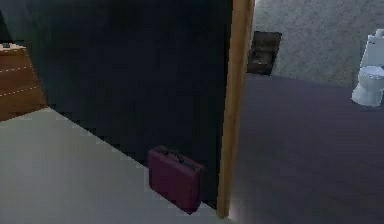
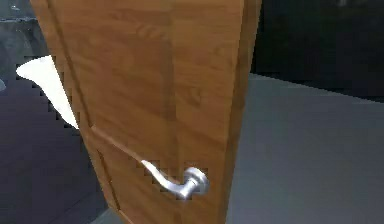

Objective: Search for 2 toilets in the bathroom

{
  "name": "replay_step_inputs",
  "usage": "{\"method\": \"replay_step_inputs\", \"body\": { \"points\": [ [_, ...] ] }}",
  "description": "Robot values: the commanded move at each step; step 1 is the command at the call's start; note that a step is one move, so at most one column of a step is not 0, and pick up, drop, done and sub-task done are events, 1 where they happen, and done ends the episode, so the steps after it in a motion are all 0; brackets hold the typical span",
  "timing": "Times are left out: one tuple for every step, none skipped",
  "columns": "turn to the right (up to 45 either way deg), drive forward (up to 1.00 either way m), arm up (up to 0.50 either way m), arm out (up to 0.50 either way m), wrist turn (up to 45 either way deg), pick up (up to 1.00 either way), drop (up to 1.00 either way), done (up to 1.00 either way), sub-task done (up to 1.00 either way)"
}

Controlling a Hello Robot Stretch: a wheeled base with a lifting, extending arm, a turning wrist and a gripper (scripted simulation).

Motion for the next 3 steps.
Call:
{"method": "replay_step_inputs", "body": {
  "points": [
    [30.0,0.0,0.0,0.0,0.0,0.0,0.0,0.0,0.0],
    [0.0,0.45,0.0,0.0,0.0,0.0,0.0,0.0,0.0],
    [12.0,0.0,0.0,0.0,0.0,0.0,0.0,0.0,0.0]
  ]
}}
